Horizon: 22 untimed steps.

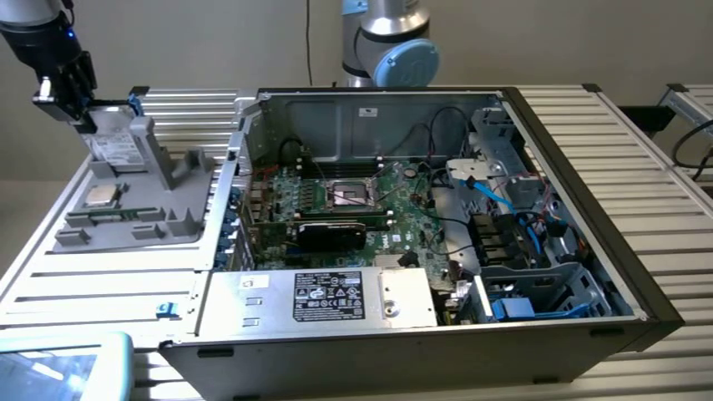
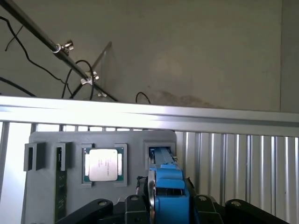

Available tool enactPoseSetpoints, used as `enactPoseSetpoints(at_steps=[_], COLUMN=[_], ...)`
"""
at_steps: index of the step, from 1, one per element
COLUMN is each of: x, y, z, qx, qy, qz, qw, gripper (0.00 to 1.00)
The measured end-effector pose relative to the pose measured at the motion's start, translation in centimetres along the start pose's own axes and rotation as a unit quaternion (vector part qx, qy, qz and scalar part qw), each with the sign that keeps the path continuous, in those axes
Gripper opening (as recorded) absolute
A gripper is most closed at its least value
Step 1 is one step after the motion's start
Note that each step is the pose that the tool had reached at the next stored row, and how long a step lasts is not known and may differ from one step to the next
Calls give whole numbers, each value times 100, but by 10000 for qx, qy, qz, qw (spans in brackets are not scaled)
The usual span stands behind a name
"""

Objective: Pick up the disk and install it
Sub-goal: 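Pick up the disk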

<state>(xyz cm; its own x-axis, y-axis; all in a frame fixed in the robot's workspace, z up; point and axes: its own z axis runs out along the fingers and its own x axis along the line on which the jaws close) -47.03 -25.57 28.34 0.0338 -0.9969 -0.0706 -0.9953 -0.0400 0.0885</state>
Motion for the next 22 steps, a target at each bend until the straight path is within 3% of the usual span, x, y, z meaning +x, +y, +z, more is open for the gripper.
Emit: enactPoseSetpoints(at_steps=[6, 9, 14, 18, 22], x=[-5, -13, -24, -25, -25], y=[1, 1, -2, -2, -2], z=[-36, -35, -36, -36, -35], qx=[17, 14, 12, 15, 16], qy=[8, 45, 73, 113, 116], qz=[-8, -35, -109, -136, -136], qw=[10000, 10000, 9999, 9998, 9998], gripper=[38, 38, 38, 38, 38])
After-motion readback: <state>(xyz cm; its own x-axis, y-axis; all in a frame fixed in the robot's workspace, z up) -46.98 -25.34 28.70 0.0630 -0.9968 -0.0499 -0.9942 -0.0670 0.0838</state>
